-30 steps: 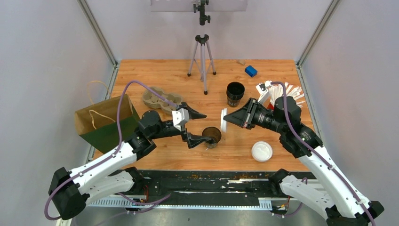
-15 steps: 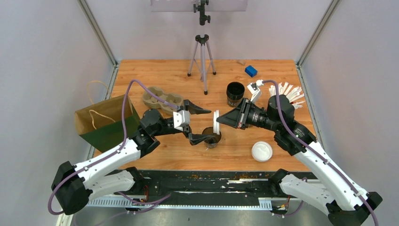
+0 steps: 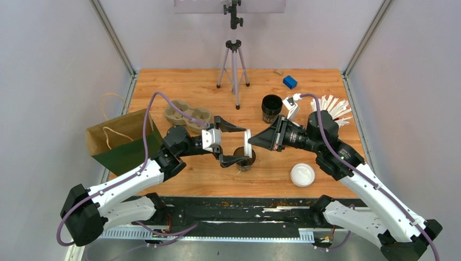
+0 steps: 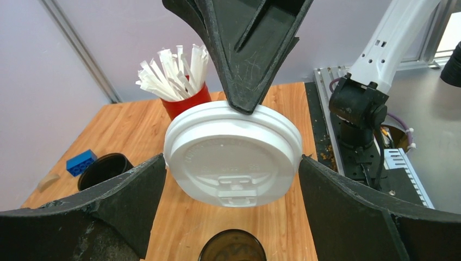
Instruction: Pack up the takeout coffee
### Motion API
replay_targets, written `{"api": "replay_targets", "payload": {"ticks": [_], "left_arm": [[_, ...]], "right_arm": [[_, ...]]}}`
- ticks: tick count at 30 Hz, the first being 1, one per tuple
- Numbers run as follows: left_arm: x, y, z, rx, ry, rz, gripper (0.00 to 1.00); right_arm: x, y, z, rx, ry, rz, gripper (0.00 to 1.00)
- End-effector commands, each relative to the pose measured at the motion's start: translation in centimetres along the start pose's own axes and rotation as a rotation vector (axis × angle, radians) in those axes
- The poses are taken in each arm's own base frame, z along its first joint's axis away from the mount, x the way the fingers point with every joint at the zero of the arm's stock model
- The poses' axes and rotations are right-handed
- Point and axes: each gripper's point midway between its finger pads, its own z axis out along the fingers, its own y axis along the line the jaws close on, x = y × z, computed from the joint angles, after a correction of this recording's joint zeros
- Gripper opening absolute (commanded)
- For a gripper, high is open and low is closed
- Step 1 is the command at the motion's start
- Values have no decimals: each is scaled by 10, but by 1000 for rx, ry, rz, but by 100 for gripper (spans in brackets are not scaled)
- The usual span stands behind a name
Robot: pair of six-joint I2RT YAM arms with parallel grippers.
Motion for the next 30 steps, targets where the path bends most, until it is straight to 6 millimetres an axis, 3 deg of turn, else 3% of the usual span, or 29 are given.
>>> {"api": "replay_targets", "payload": {"ticks": [1,8,13,15,22,28,30], "left_arm": [[-25,2,5,20,-52,87,96],[-22,0,6,41,-31,92,83],[-23,4,5,17,-28,92,82],[-22,7,4,-5,-14,80,81],[-8,17,-11,-112,121,-31,82],[2,36,-31,-300,373,-263,79],[11,36,-37,-339,475,-350,78]], "right_arm": [[-9,20,-4,-54,-35,-27,0],[-7,17,-4,-48,-32,-22,0],[-6,15,-4,-41,-33,-18,1],[-6,13,-5,-30,-37,-16,6],[-17,-4,-20,101,-123,-45,47],[-15,-62,-47,426,-162,-65,76],[-13,-70,-51,461,-149,-90,98]]}}
